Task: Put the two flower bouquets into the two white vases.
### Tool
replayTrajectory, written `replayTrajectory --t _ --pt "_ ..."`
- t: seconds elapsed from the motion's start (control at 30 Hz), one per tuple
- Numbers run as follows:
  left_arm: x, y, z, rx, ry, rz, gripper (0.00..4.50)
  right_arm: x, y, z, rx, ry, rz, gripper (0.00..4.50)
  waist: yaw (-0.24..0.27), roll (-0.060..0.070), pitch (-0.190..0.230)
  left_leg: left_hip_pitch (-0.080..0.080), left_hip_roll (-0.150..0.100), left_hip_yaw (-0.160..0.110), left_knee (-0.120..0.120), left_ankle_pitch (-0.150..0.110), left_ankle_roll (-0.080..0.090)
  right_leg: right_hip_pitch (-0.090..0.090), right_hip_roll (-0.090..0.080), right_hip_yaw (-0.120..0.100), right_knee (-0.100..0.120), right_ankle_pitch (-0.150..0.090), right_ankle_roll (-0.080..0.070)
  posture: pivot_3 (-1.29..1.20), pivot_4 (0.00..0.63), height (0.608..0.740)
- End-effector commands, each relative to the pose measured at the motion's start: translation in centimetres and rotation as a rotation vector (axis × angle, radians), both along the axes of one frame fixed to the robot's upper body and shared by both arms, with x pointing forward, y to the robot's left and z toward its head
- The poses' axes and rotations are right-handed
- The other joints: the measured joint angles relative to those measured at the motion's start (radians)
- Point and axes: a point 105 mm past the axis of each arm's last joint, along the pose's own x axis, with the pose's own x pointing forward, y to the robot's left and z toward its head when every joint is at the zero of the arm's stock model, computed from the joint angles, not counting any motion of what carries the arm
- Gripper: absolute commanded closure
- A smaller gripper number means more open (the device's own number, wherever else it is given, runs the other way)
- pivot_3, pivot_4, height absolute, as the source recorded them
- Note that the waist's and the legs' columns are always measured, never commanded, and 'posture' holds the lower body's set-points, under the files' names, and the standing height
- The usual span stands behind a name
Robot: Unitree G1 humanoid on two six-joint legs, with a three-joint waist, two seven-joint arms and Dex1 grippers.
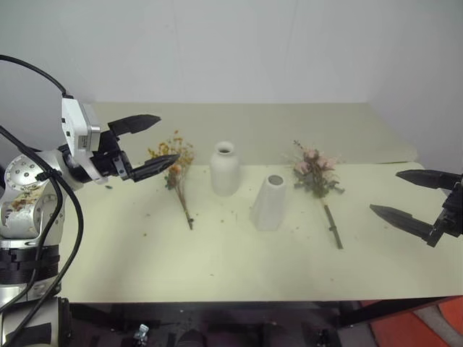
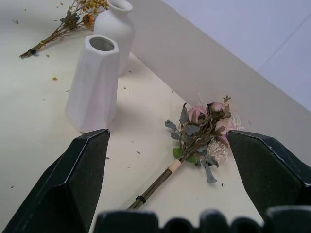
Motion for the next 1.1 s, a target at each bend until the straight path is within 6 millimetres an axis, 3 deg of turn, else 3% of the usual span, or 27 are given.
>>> replayTrajectory --t 0.03,0.13,0.23,0.37,0.47,0.57,0.77,0.87,1.1 --pt "-0.4 1.2 1.0 -0.037 -0.033 0.119 0.0 0.2 0.1 1.2 -0.018 -0.067 0.006 0.02 0.0 0.0 0.0 0.0 0.0 0.0 0.0 0.0 0.0 0.0 0.0 0.0 0.0 0.0 0.0 0.0 0.15 0.74" --pt "0.6 1.6 0.1 -0.103 0.023 0.319 0.0 0.5 0.7 1.3 -0.01 -0.073 0.032 0.02 0.003 0.0 0.0 0.0 0.0 0.0 0.0 0.0 0.0 0.0 0.0 0.0 0.0 0.0 0.0 0.0 0.15 0.74" --pt "2.4 2.0 -1.8 -0.099 0.154 0.631 0.0 1.1 2.4 1.3 -0.002 -0.078 0.102 0.02 0.006 -0.001 0.0 0.0 0.0 -0.001 0.001 0.0 0.0 0.001 0.0 0.0 0.0 0.001 0.001 0.0 0.15 0.74" --pt "3.4 0.7 -4.0 -0.137 0.387 0.753 0.0 2.3 4.5 1.5 0.013 -0.087 0.188 0.02 0.005 -0.001 0.0 0.0 -0.001 -0.001 0.001 0.0 0.0 0.002 0.0 0.0 0.0 0.001 0.002 0.0 0.15 0.74" --pt "5.6 0.4 -6.4 -0.065 0.551 0.992 0.0 3.1 6.8 1.8 0.017 -0.094 0.284 0.02 0.006 -0.001 0.0 0.0 -0.002 -0.002 0.002 0.0 0.0 0.001 0.0 -0.001 0.0 0.001 0.002 0.0 0.15 0.74" --pt "6.5 -1.2 -6.4 -0.121 0.7 1.046 0.0 3.8 8.7 2.2 0.024 -0.105 0.344 0.02 0.004 -0.002 0.001 -0.001 -0.002 -0.003 0.002 0.0 0.0 0.001 0.0 -0.001 -0.001 0.001 0.003 0.0 0.15 0.74" --pt "7.6 -1.5 -9.6 -0.138 0.871 1.24 0.0 5.1 10.5 2.3 0.018 -0.112 0.386 0.02 0.001 -0.002 0.001 -0.004 -0.003 -0.004 0.0 0.0 0.0 -0.003 -0.001 -0.002 -0.001 0.006 -0.004 0.0 0.15 0.74" --pt "8.0 -1.9 -10.9 -0.085 0.884 1.281 0.0 6.0 11.5 2.5 0.043 -0.115 0.399 0.02 -0.001 -0.002 0.001 -0.004 -0.003 -0.004 0.0 0.0 -0.001 -0.004 0.0 -0.002 0.0 0.006 -0.005 0.0 0.15 0.74" --pt "9.7 -2.7 -11.7 -0.085 0.876 1.239 0.0 6.4 12.9 2.5 0.038 -0.112 0.449 0.02 0.01 -0.002 0.001 -0.005 -0.003 -0.005 0.0 0.002 -0.003 -0.003 -0.001 -0.002 -0.001 0.004 0.0 0.0 0.15 0.74"
